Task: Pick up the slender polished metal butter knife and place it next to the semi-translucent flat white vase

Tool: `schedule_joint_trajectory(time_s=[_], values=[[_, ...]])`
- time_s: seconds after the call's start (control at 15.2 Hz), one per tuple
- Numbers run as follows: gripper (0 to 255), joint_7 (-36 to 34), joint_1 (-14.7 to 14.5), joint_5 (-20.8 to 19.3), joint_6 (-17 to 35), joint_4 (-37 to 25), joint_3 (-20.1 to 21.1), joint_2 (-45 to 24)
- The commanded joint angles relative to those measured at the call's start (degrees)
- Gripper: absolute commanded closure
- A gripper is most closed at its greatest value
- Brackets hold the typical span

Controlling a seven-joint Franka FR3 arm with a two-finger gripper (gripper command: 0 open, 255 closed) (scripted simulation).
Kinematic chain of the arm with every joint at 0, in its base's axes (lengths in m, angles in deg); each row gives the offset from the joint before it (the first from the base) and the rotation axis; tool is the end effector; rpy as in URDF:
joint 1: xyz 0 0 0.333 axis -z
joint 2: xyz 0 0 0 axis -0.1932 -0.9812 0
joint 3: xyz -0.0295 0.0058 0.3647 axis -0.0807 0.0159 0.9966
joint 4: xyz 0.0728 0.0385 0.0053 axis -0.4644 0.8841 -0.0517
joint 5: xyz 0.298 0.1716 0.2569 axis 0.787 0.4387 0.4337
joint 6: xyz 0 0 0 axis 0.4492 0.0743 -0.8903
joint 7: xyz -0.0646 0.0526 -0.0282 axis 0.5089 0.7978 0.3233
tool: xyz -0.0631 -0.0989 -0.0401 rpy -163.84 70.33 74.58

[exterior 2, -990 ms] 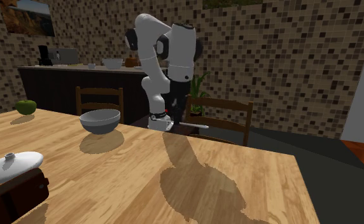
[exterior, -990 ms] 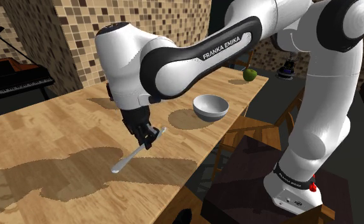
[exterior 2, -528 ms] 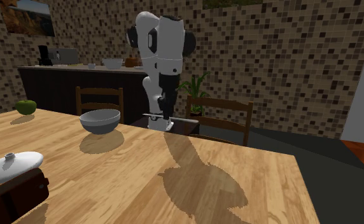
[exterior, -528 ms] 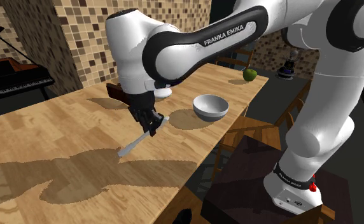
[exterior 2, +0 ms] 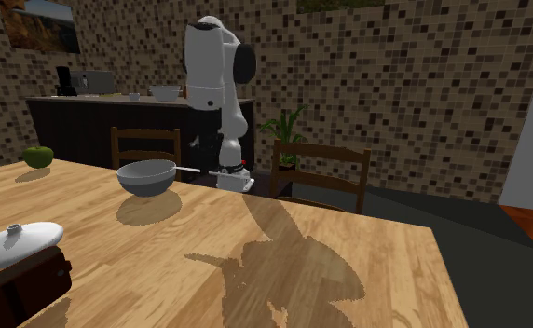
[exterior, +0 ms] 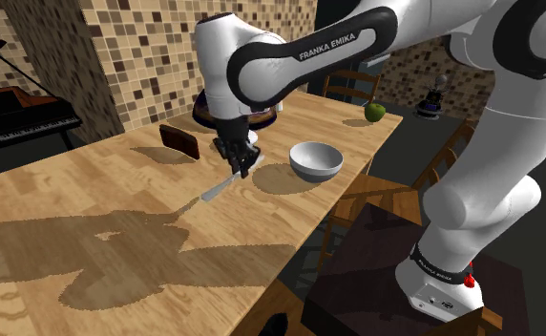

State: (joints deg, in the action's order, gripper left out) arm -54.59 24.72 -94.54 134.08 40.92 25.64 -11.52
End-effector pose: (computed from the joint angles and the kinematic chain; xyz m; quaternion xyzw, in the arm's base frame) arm 0.5432 0.2588 0.4824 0.7249 -0.6871 0.0174 0.0462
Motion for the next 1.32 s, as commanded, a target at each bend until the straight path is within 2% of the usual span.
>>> schedule_joint_trajectory(time_s=[0.0,0.33,0.66,1.25], values=[[255,3.03,1.9,0.03,0.37,0.15,-1.04,0.22],[255,9.12,5.61,-0.97,0.63,-0.6,-3.71,-0.5],[255,13.89,8.21,-3.69,0.23,-3.09,-6.52,-3.39],[255,20.98,10.12,-10.46,-2.42,-12.23,-12.0,-12.1]])
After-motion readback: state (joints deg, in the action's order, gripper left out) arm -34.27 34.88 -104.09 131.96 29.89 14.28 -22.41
